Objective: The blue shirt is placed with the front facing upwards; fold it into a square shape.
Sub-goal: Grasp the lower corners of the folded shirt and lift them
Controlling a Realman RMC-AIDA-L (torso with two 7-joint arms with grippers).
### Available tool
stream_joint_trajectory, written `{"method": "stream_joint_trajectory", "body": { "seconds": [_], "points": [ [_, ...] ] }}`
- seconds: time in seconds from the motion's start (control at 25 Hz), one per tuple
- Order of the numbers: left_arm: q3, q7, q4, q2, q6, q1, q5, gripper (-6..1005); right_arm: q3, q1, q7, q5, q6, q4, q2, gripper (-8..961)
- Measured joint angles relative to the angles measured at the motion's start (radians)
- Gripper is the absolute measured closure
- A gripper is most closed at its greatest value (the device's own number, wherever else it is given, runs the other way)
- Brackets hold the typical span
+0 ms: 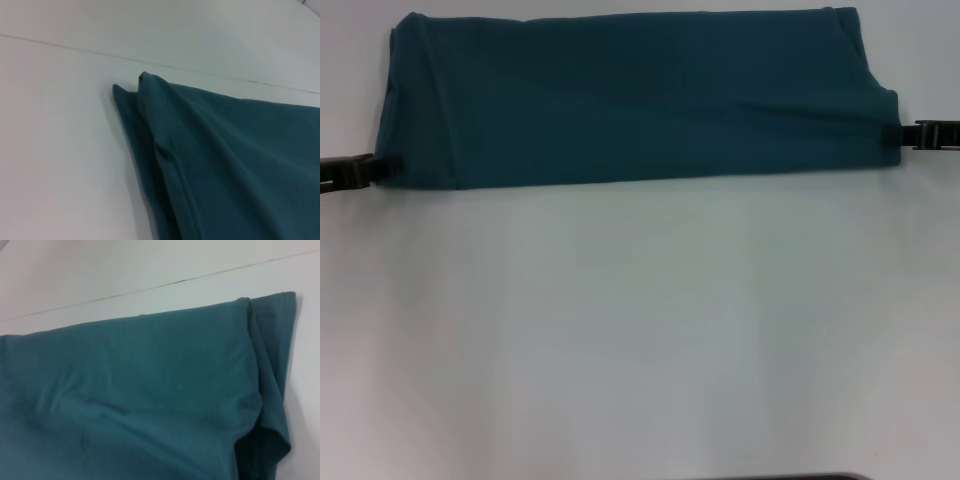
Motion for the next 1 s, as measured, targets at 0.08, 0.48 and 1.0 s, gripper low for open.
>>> {"method": "stream_joint_trajectory", "body": {
  "seconds": [0.08,0.48,1.0],
  "points": [
    [0.0,0.0,0.0,-0.001,0.0,-0.005,0.006,435,0.0,0.0,0.0,0.0,0.0,0.0,0.0,946],
    [0.0,-0.01,0.0,-0.003,-0.001,-0.021,0.037,822,0.0,0.0,0.0,0.0,0.0,0.0,0.001,946],
    [-0.009,-0.016,-0.012,-0.007,0.008,-0.032,0.057,988,0.002,0.0,0.0,0.001,0.006,0.004,0.0,946]
  ]
}}
